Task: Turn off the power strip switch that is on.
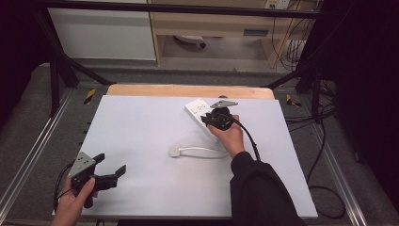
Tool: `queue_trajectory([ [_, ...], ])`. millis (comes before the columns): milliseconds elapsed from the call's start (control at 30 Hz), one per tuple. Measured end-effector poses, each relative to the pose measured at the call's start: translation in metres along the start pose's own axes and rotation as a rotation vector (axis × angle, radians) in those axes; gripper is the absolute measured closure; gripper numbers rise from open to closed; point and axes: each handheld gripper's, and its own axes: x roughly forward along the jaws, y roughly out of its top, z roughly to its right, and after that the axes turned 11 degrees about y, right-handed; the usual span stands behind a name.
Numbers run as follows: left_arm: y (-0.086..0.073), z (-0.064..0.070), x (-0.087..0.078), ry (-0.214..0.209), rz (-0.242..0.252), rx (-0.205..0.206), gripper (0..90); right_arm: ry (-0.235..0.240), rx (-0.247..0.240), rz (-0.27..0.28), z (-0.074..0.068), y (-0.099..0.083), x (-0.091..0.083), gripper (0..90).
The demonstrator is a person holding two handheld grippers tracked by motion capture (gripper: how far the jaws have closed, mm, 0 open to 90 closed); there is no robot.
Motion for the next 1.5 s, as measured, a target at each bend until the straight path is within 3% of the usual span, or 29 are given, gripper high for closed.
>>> queue_trajectory([
  [233, 0.000, 0.000, 0.000, -0.002, -0.003, 0.002, 5.5, -0.009, 0.059, -0.009, 0.000, 0.006, -0.009, 34.3],
  [667, -0.001, 0.001, 0.000, -0.005, -0.003, 0.002, 5.5, -0.016, 0.112, -0.017, 0.003, 0.017, -0.020, 6.2],
  [867, -0.001, 0.000, -0.001, -0.004, -0.001, 0.003, 5.5, -0.064, 0.064, 0.001, -0.001, 0.021, -0.029, 5.9],
  [1133, -0.001, 0.001, 0.000, -0.004, -0.005, 0.004, 5.5, -0.056, 0.075, 0.010, 0.004, 0.026, -0.043, 5.9],
  [1500, -0.001, 0.001, 0.000, -0.003, -0.005, 0.003, 5.5, -0.042, 0.081, 0.068, 0.008, 0.031, -0.071, 5.3],
])
